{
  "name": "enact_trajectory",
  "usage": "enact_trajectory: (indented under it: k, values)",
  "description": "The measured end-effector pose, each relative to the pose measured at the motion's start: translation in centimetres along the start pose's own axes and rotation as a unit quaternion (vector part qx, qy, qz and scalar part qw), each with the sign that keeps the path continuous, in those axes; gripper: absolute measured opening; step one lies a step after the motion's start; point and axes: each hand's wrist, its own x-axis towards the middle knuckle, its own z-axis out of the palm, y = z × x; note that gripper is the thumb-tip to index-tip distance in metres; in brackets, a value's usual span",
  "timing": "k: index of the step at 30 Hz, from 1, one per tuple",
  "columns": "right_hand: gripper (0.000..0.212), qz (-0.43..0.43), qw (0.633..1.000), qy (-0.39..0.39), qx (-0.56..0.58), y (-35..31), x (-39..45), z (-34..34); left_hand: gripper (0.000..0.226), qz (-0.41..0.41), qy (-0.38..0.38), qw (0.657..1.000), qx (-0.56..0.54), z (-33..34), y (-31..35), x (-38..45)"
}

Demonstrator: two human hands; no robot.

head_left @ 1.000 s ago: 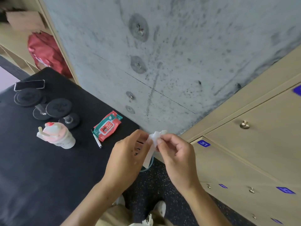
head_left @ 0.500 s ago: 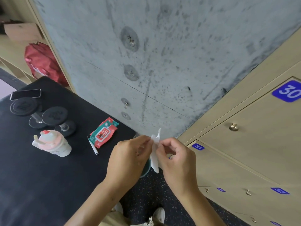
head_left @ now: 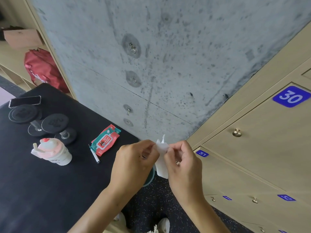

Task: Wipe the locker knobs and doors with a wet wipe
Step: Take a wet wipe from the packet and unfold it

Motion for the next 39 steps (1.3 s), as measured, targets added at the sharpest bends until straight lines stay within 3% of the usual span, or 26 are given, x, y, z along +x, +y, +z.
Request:
enact_trajectory:
  k: [3, 7, 13, 16, 20, 23, 28, 33, 39]
  values:
    - [0.018, -0.006, 1.000, 0.023, 0.007, -0.1, 0.1, -0.4, 0.022, -0.006, 0.010, 1.000, -0.006, 0.1, -0.2, 0.0]
    - [0.009, 0.010, 0.998, 0.021, 0.057, -0.5, 0.2, -0.9, 0.017, -0.032, 0.011, 0.999, -0.036, 0.0, -0.5, -0.2]
    - [0.012, 0.107, 0.979, 0.018, 0.173, -0.8, 0.6, -1.1, 0.014, -0.049, -0.025, 0.998, -0.044, -0.2, -1.1, 0.1]
    - [0.016, 0.192, 0.941, -0.007, 0.280, -1.0, 0.8, -1.0, 0.021, -0.044, -0.050, 0.997, -0.032, -0.1, -1.3, -0.2]
    - [0.022, 0.249, 0.890, -0.067, 0.375, -1.8, 1.1, -1.2, 0.034, -0.042, -0.093, 0.975, -0.198, -0.9, -0.2, -0.3]
    - [0.015, 0.266, 0.879, -0.078, 0.388, -1.8, 1.3, -1.0, 0.030, -0.049, -0.146, 0.950, -0.274, -1.9, -0.5, -0.2]
    - [0.016, 0.223, 0.929, -0.077, 0.284, -1.8, 1.5, -1.0, 0.037, -0.090, -0.196, 0.892, -0.398, -2.7, -1.9, 0.6]
    - [0.018, 0.161, 0.965, -0.055, 0.198, -2.0, 1.6, -0.9, 0.028, -0.096, -0.195, 0.895, -0.388, -3.3, -2.4, 1.0]
    - [0.018, 0.168, 0.961, -0.027, 0.218, -2.2, 1.6, -0.7, 0.024, -0.078, -0.217, 0.920, -0.318, -4.0, -3.1, 1.0]
